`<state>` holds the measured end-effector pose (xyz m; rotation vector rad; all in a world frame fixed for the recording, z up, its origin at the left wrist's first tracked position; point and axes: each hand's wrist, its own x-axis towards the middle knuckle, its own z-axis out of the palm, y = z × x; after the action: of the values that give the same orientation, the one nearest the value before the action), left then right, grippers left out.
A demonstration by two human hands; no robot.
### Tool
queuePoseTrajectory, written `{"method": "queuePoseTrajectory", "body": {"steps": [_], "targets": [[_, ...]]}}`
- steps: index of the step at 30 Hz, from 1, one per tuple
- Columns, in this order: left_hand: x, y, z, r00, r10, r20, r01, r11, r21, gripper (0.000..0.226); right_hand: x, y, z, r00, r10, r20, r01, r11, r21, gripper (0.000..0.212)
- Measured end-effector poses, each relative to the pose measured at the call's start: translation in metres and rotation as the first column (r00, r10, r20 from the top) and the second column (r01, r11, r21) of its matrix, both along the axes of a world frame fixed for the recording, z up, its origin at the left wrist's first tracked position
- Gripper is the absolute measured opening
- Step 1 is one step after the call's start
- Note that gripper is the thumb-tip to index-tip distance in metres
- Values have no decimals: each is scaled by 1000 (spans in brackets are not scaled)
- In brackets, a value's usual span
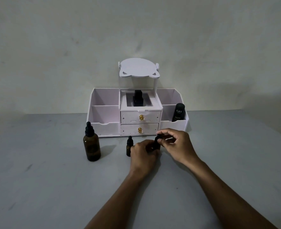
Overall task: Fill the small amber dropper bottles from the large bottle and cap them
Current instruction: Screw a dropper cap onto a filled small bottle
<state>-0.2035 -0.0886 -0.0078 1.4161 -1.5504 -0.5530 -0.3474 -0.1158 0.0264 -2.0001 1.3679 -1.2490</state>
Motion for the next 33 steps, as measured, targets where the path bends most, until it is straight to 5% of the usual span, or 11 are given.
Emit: {"method": "queuePoseTrajectory", "body": {"steps": [12, 33], "targets": [[-1, 0, -2, 1000, -10, -3, 10, 1000, -30, 31, 0, 0, -4, 999, 19, 31, -18, 1000, -24, 36], [-4, -2, -3, 998, 5, -60, -7, 1000, -30, 30, 11, -1, -14, 988, -127, 92, 136, 985, -102, 19]]}}
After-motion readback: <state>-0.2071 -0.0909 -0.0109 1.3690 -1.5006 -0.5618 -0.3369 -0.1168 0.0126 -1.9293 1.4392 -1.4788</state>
